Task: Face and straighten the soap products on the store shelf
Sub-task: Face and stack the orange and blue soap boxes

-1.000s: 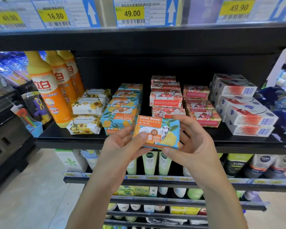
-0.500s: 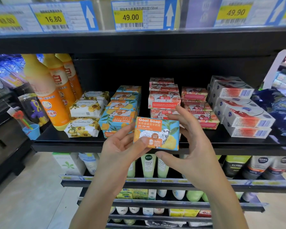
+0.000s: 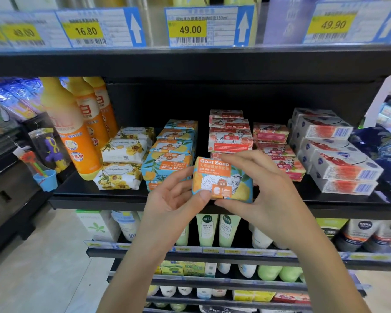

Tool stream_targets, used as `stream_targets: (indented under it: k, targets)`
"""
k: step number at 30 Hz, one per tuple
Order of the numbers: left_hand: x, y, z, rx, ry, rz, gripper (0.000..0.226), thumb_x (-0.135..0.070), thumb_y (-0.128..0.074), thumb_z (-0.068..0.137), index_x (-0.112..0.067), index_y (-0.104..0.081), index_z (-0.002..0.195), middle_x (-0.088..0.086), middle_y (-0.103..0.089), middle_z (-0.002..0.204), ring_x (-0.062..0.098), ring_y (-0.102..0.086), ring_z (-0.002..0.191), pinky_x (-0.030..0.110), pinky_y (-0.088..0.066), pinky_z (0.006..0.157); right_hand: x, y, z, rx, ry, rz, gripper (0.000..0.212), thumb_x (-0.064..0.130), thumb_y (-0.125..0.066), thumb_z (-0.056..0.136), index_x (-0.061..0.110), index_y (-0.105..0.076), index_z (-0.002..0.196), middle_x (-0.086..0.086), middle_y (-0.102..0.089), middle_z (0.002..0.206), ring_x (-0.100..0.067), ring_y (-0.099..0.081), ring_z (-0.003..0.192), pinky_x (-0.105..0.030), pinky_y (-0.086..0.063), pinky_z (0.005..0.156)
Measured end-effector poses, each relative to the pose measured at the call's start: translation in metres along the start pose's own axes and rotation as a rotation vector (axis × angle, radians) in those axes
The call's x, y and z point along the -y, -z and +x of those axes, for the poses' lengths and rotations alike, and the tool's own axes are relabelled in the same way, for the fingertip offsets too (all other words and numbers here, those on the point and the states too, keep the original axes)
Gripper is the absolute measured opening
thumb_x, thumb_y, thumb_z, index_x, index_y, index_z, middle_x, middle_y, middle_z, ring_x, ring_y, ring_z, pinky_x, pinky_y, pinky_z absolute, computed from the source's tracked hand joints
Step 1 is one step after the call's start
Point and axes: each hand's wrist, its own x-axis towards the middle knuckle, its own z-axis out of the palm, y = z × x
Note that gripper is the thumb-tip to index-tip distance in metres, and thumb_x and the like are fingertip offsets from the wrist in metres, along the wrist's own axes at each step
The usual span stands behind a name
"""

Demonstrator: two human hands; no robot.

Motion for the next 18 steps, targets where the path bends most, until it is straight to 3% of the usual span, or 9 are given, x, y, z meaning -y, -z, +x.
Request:
stream_targets:
  k: [4, 8, 11, 14, 18]
  targets:
    - [0.008, 0.019, -0.002, -0.04, -0.127, 0.334, 0.044, -0.029, -0.079, 0.08, -0.029, -0.068, 0.122, -0.016, -0.074, 0.115, 0.004, -0.068, 0.113, 0.024, -0.052, 0.099, -0.004, 0.016, 0.017, 0.002, -0.053, -0.009, 0.073, 0.034, -0.086, 0.078, 0.029, -0.054, 0.144, 0.025, -0.047, 0.126, -0.002, -0.047, 0.124, -0.03, -0.048, 0.1]
    - [0.031, 0.053, -0.003, -0.098, -0.28, 0.794, 0.032, -0.036, -0.075, 0.085, -0.029, -0.073, 0.116, -0.03, -0.067, 0.115, -0.008, -0.058, 0.117, 0.005, -0.038, 0.1, -0.012, 0.029, 0.036, 0.02, -0.119, -0.079, 0.07, 0.038, -0.085, 0.077, 0.031, -0.056, 0.141, 0.018, -0.052, 0.126, -0.003, -0.05, 0.12, -0.033, -0.048, 0.101]
    - [0.051, 0.072, 0.001, -0.126, -0.357, 1.011, 0.034, -0.04, -0.07, 0.086, -0.023, -0.075, 0.115, -0.021, -0.064, 0.115, -0.007, -0.053, 0.114, 0.001, -0.031, 0.102, -0.018, 0.032, 0.047, 0.048, -0.148, -0.142, 0.072, 0.041, -0.086, 0.076, 0.029, -0.058, 0.14, 0.018, -0.052, 0.123, -0.005, -0.05, 0.117, -0.037, -0.048, 0.102]
    - [0.067, 0.078, 0.008, -0.152, -0.449, 1.102, 0.033, -0.02, -0.084, 0.082, -0.018, -0.076, 0.114, -0.01, -0.065, 0.113, 0.005, -0.053, 0.113, 0.011, -0.034, 0.104, -0.023, 0.028, 0.052, 0.089, -0.157, -0.176, 0.074, 0.041, -0.086, 0.075, 0.027, -0.057, 0.142, 0.017, -0.051, 0.126, -0.01, -0.05, 0.122, -0.041, -0.047, 0.105]
    - [0.074, 0.074, 0.013, -0.204, -0.477, 1.13, 0.035, -0.016, -0.085, 0.081, -0.017, -0.076, 0.115, -0.006, -0.064, 0.11, 0.013, -0.052, 0.111, 0.031, -0.042, 0.098, -0.027, 0.024, 0.052, 0.086, -0.15, -0.218, 0.07, 0.039, -0.085, 0.078, 0.024, -0.059, 0.141, 0.014, -0.052, 0.13, -0.014, -0.048, 0.128, -0.039, -0.041, 0.11]
